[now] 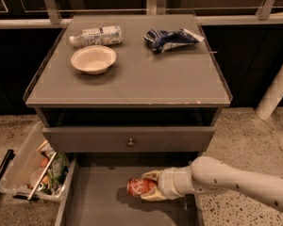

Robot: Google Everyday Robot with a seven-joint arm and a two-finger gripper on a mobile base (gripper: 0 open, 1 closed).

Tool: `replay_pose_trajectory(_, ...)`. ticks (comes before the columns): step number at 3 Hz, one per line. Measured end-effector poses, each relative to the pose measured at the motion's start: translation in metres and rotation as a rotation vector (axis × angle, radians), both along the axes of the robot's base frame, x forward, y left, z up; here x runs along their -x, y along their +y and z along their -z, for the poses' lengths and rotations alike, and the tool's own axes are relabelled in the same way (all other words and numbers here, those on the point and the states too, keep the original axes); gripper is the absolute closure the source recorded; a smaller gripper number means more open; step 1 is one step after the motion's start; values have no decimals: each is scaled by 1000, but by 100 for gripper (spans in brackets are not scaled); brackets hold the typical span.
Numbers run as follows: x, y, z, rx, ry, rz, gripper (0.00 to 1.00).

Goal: Pick coke can from middle drawer and place on counter

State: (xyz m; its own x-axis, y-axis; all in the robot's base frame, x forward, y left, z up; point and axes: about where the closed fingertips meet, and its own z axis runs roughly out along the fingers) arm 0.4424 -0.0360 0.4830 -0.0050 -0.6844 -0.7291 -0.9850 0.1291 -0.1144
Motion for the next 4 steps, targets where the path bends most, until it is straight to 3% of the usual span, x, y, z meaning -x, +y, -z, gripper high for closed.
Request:
replay_pose_trajectory(1,1,-16,-50,18,-69,-11,100)
replay_pose_trajectory(3,-39,-52,-181,143,-213,-1,100)
replay_pose_trajectory(4,-39,-52,-181,143,-213,-1,100)
